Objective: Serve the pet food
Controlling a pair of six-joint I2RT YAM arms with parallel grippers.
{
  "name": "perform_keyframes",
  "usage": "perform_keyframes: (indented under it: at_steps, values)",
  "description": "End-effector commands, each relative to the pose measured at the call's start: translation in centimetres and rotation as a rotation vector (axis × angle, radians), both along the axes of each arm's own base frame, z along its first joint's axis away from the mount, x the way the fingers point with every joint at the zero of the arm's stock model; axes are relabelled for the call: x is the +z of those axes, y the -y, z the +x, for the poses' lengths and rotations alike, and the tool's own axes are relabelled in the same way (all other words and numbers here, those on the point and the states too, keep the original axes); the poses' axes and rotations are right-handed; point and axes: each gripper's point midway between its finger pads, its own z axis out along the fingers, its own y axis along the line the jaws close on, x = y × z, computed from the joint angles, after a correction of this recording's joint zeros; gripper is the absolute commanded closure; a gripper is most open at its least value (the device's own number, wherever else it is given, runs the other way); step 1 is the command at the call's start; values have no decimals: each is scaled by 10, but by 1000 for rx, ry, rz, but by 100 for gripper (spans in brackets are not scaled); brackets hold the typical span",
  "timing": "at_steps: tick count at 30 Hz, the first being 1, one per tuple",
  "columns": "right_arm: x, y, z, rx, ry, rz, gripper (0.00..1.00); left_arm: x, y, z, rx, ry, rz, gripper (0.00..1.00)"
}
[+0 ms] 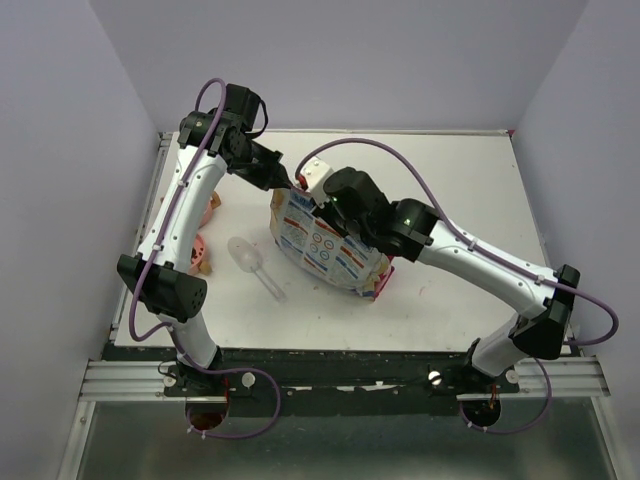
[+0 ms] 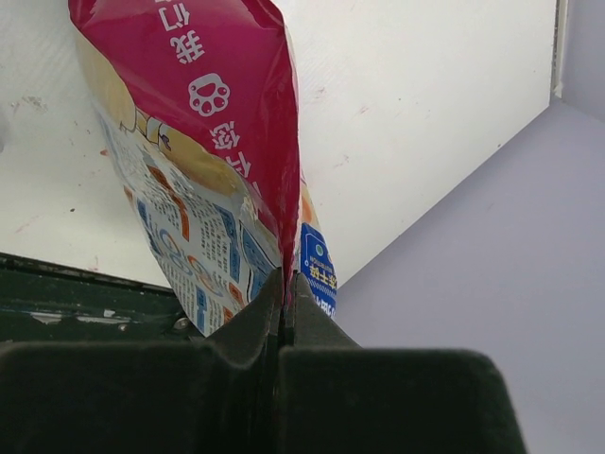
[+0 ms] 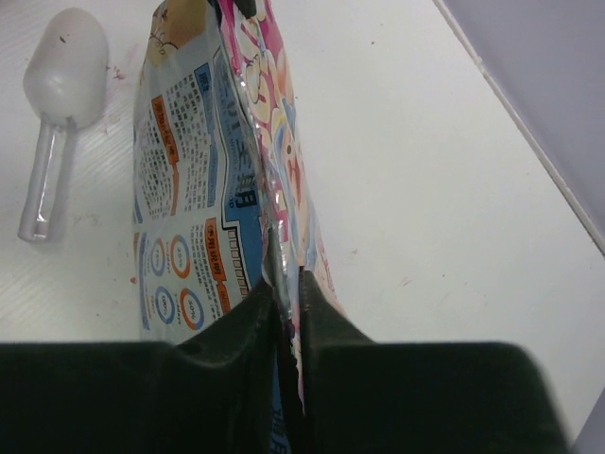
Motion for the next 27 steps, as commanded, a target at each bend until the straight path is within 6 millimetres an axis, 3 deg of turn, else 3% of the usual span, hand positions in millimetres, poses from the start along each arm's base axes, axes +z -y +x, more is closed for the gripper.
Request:
perform_keyframes:
  at_steps: [1, 2, 13, 17, 23, 24, 25, 27]
  values:
    - [-17, 53, -1, -111, -19, -169, 91, 22, -37, -9, 108, 29, 59, 100]
    - [-17, 53, 0, -116, -17, -169, 100, 21, -36, -9, 108, 27, 59, 100]
    - [-4, 66, -13, -121, -83, -63, 100, 22, -38, -7, 108, 33, 64, 100]
    - [-17, 73, -18, -128, -116, -102, 94, 21, -39, -7, 109, 29, 72, 100]
    - [-16, 78, -16, -143, -100, -118, 80, 22, -40, -6, 106, 38, 73, 100]
    - [-15, 79, -15, -152, -91, -124, 82, 23, -40, -6, 109, 41, 73, 100]
    - [-15, 81, -14, -158, -89, -130, 100, 23, -39, -6, 107, 37, 71, 100]
    - [-16, 81, -14, -157, -86, -133, 100, 24, -39, -6, 105, 40, 70, 100]
